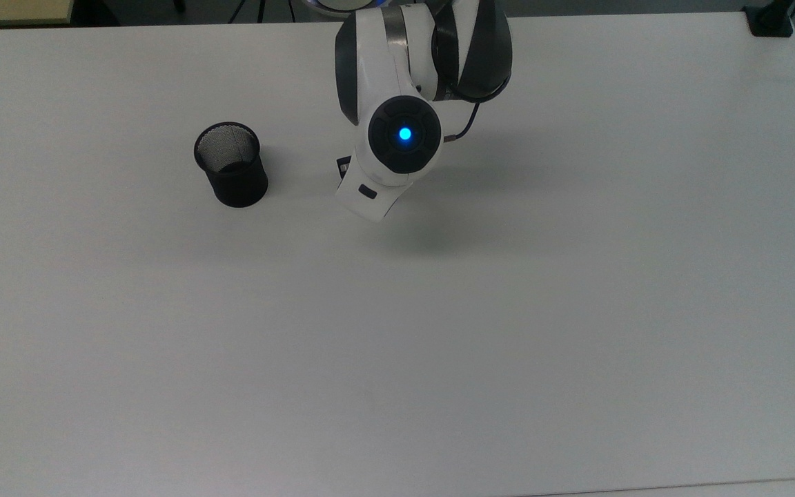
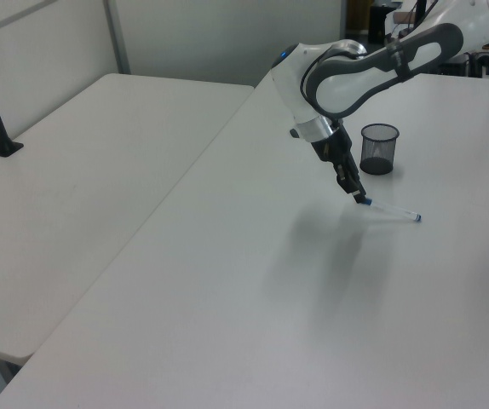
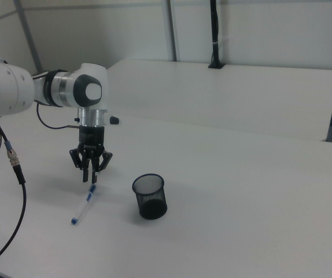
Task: Remove the marker
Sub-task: 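Carry the marker beside the cup and lower it to the table, then open the gripper to release the marker flat on the table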
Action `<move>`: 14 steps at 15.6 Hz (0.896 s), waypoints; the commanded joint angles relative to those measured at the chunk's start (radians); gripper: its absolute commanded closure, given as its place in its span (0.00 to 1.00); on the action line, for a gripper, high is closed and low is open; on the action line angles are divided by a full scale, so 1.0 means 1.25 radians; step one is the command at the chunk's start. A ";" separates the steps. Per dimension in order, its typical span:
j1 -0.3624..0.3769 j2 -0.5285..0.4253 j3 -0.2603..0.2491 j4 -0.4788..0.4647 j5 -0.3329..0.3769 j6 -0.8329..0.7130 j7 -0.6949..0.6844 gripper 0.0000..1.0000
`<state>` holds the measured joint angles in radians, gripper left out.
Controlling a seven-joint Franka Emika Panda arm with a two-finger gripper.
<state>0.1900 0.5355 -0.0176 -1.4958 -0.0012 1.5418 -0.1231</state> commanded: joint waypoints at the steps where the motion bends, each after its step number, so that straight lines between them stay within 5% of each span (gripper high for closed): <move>1: 0.011 -0.006 -0.009 -0.006 -0.013 0.016 0.015 0.55; 5: 0.010 -0.020 -0.018 0.000 -0.013 0.010 0.025 0.36; 7: 0.001 -0.061 -0.020 0.000 -0.013 0.006 0.054 0.06; 8: -0.007 -0.083 -0.022 0.000 -0.013 0.005 0.076 0.00; 14: -0.092 -0.227 -0.020 -0.004 -0.011 -0.025 0.092 0.00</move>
<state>0.1229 0.3630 -0.0428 -1.4647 -0.0037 1.5401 -0.0288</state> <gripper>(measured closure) 0.000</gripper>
